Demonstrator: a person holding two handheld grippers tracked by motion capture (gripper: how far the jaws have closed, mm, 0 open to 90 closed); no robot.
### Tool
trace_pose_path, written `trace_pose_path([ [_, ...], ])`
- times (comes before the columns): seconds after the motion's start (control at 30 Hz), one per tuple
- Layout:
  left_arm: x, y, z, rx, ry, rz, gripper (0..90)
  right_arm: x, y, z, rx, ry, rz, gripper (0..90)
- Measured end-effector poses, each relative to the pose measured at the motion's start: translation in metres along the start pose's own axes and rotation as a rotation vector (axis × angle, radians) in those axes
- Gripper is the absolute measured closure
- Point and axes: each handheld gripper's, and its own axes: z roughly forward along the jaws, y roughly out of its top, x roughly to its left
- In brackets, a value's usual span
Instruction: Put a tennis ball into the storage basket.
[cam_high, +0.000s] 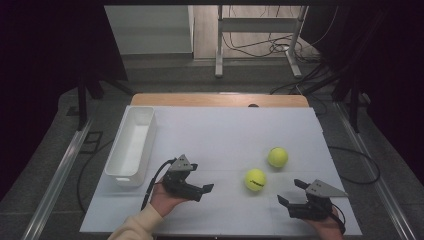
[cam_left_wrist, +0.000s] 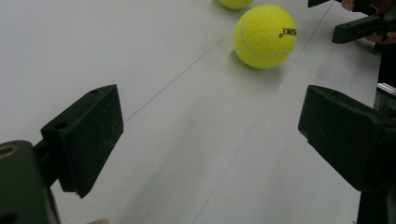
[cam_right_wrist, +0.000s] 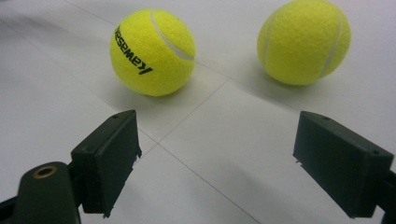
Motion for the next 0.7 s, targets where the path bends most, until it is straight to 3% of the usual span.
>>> trace_pose_path([
  [0.7, -0.01, 0.016, 0.018, 0.018, -0.032, 0.034, 7.7, 0.0, 0.0, 0.0, 0.004, 0.006, -0.001, 15.0],
])
